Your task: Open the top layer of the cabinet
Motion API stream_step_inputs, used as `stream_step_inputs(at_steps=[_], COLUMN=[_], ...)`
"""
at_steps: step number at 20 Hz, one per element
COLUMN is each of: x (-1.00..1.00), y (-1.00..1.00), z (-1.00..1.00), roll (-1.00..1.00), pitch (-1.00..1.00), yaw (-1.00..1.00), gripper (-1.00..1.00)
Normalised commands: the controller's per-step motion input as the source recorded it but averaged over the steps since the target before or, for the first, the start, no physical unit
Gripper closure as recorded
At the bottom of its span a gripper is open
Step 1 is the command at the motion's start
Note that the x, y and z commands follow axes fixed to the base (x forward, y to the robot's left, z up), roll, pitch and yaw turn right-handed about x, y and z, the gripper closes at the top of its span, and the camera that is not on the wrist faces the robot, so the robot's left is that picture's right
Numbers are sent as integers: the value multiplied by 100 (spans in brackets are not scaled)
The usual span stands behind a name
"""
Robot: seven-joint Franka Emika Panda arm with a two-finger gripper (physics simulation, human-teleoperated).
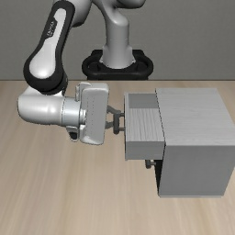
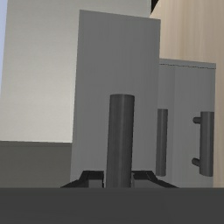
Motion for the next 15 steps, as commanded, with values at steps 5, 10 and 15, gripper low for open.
stream_step_inputs(at_steps=[5,10,15], x=[0,0,0], y=[-100,-100,-100], z=[0,0,0], roll=[0,0,0], pitch=[0,0,0], yaw=[0,0,0], gripper=[100,100,100])
